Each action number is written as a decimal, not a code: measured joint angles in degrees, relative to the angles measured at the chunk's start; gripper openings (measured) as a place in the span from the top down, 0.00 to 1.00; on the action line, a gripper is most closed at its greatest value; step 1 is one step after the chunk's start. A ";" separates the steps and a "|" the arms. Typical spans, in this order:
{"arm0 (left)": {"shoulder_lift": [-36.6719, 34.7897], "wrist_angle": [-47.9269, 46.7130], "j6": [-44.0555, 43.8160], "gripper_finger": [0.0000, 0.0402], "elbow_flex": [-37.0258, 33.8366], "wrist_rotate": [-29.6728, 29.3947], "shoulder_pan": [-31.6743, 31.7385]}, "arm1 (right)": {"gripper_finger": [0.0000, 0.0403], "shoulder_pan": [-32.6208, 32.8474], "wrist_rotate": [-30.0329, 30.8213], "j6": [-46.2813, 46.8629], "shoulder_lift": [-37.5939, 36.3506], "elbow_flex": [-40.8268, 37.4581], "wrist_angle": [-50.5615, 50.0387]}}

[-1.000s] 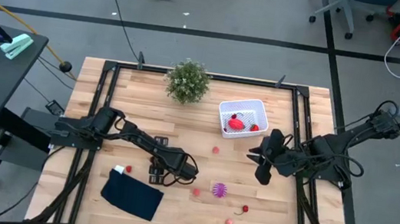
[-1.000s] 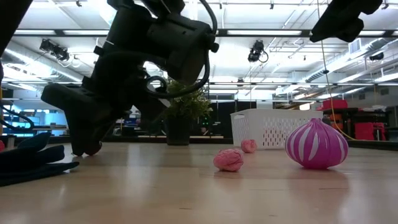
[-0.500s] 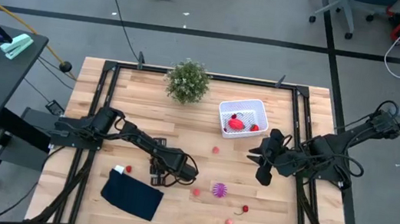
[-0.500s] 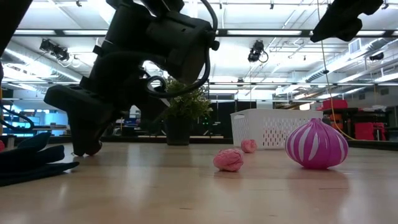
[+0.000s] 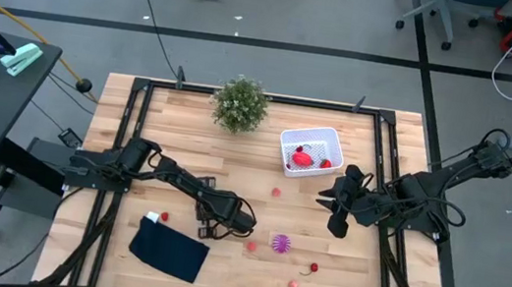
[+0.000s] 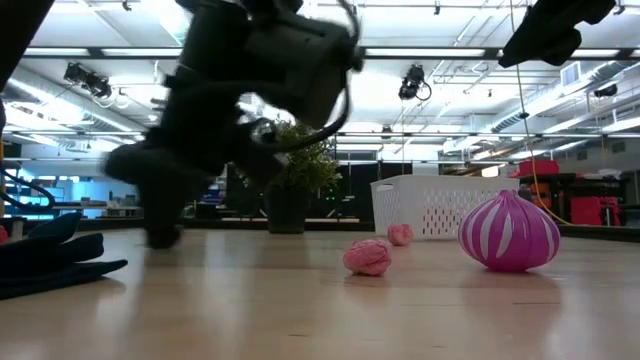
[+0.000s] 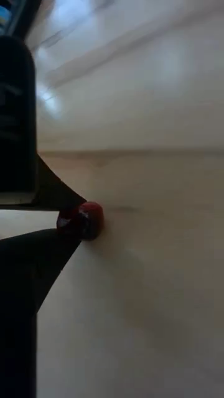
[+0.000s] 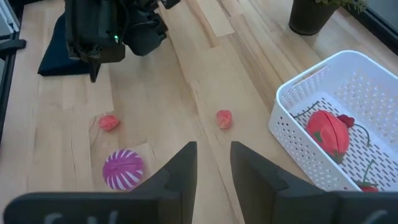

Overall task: Pick and placing Produce into tupperware
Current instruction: Put the top cherry into the bin

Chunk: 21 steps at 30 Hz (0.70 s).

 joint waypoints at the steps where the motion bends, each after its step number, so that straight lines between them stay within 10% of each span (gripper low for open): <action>1: 0.04 0.42 0.01 0.90 1.03 -1.04 0.11 | 0.74 0.00 -0.01 -0.02 0.00 0.00 0.01; 21: -0.15 10.25 12.60 0.89 29.98 -12.54 10.96 | 0.74 1.11 1.06 5.71 -5.82 2.59 -4.48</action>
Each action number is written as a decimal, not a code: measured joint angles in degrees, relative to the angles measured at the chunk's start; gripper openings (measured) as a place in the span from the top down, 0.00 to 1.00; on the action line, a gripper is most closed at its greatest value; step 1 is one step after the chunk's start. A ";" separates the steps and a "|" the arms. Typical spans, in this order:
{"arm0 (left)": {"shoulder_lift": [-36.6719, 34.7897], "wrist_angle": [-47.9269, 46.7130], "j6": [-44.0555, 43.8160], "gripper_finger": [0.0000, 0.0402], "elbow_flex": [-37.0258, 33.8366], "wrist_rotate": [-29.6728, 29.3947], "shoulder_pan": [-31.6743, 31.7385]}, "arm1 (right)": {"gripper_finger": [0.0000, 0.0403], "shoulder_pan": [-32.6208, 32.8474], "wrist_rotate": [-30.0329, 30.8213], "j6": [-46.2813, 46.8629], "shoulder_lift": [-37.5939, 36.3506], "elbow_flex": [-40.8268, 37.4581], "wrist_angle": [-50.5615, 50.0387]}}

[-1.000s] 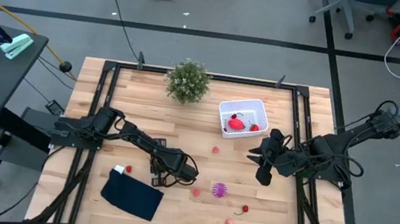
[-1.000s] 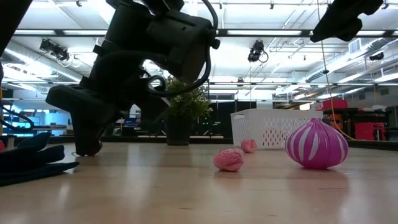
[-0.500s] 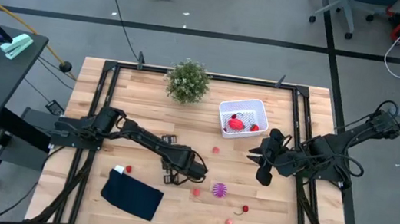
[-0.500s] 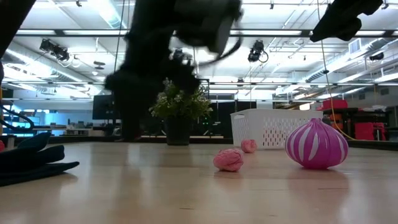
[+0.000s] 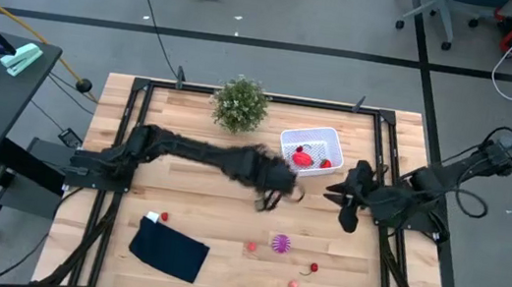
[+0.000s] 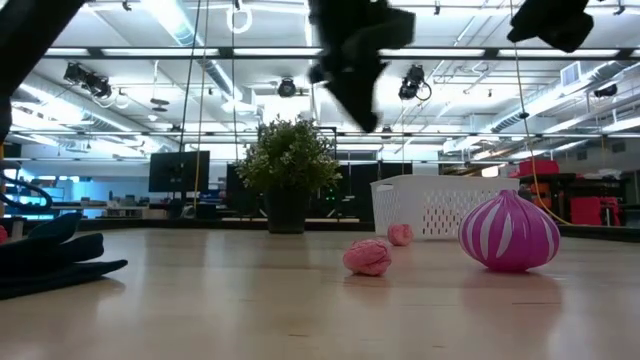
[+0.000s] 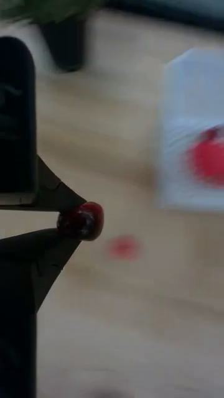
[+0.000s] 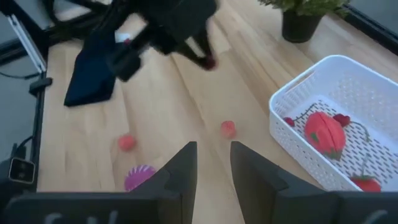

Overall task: Pick and placing Produce into tupperware
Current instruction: Put the top cherry into the bin

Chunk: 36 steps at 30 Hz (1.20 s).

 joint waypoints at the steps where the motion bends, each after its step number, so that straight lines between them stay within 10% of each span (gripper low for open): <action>1: 0.00 3.28 1.56 0.88 0.84 0.12 1.21 | 0.74 0.68 0.45 0.16 -0.59 -0.16 -0.44; 12: 2.40 40.78 9.73 0.89 1.71 17.76 14.33 | 0.74 3.02 2.98 -1.50 -2.71 -0.56 -6.59; 36: 13.03 37.38 10.68 0.70 1.60 18.75 16.28 | 0.74 3.02 5.90 -5.69 -5.33 -0.58 -6.86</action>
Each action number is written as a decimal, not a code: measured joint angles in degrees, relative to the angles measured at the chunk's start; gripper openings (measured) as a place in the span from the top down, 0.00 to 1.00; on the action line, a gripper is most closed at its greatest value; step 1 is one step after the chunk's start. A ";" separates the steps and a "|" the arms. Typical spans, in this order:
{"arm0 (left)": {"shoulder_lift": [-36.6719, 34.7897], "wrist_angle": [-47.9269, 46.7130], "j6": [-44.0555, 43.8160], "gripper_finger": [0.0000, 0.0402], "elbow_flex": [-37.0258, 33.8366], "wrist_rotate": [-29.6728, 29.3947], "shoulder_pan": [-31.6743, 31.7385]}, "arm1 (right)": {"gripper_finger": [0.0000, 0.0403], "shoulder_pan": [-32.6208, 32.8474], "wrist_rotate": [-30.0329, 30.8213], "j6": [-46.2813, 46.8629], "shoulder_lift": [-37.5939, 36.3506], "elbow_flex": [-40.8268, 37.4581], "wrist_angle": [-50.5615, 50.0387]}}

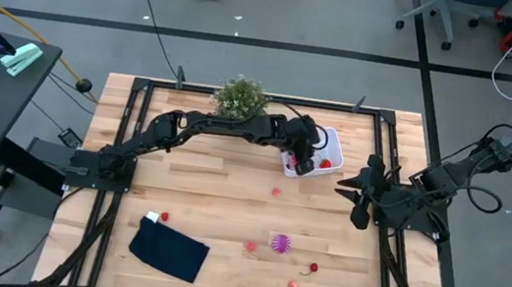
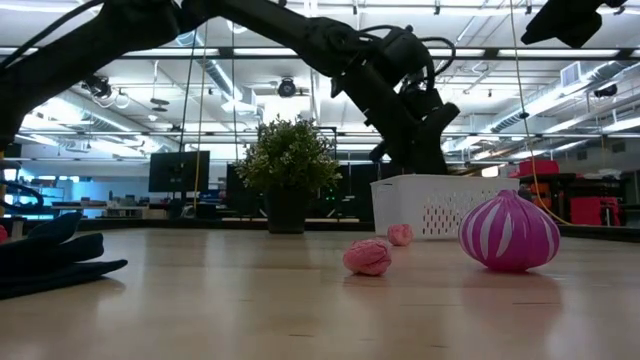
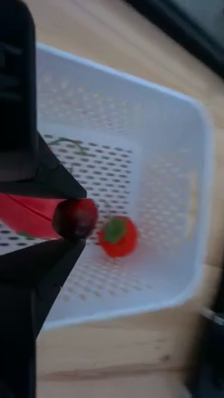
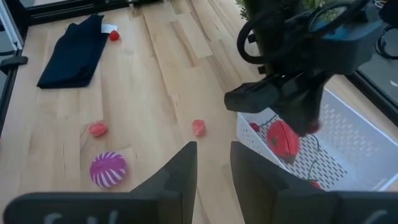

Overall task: Pick and placing Produce into tupperware
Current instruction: Put the top cherry into the bin, then put the onion into the bin

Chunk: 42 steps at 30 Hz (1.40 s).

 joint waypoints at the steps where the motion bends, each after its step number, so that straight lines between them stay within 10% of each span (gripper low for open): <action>1: 0.00 -0.95 0.00 0.68 -0.02 -0.03 0.02 | 0.74 0.00 0.00 0.00 0.00 0.00 0.00; 21: -1.49 -12.91 -0.55 0.57 11.71 -0.13 -1.94 | 0.74 -0.01 0.00 0.04 0.02 0.00 0.02; 42: -1.99 -13.28 -2.94 0.60 13.03 -2.36 -25.83 | 0.74 -0.02 0.04 1.68 0.07 -0.02 0.00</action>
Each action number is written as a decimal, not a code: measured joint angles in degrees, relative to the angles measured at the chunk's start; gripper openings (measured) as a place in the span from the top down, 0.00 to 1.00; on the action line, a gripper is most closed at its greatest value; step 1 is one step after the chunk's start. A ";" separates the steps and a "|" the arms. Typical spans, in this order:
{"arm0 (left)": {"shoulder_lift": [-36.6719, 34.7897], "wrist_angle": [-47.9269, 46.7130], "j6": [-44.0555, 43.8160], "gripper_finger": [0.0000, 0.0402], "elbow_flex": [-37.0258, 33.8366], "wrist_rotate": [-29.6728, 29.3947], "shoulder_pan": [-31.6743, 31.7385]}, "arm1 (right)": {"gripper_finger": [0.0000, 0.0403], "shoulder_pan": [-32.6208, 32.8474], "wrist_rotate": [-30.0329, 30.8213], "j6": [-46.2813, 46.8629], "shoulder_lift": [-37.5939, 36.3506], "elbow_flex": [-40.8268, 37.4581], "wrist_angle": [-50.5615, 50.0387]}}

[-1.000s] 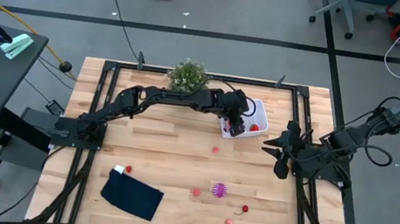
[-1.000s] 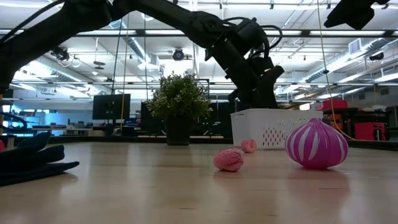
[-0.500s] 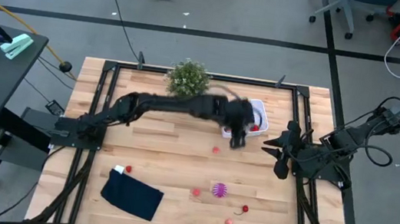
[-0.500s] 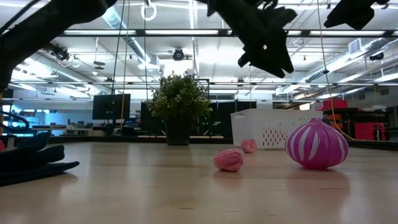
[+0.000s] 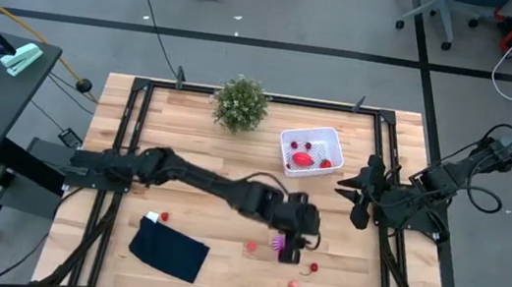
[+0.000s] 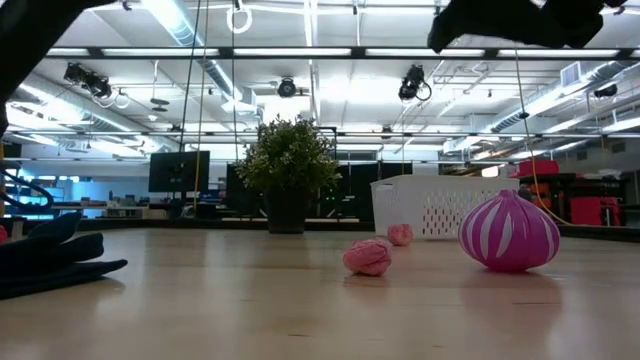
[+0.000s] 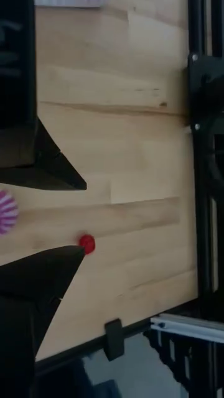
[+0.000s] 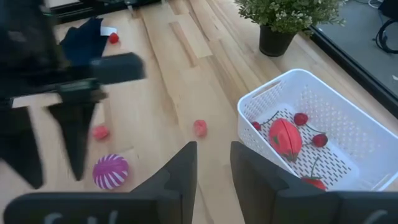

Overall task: Pick and placing Produce into tupperware
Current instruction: Put the onion into the bin

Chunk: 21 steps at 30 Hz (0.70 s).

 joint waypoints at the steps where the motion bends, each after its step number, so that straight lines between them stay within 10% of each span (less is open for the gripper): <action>1: 0.00 -0.07 -0.72 0.60 0.00 -1.39 -0.71 | 0.74 0.01 0.16 0.02 0.10 0.00 0.02; 21: 0.00 -39.27 -14.46 0.65 0.00 -3.58 -6.89 | 0.74 6.71 -12.54 6.34 23.22 0.00 13.35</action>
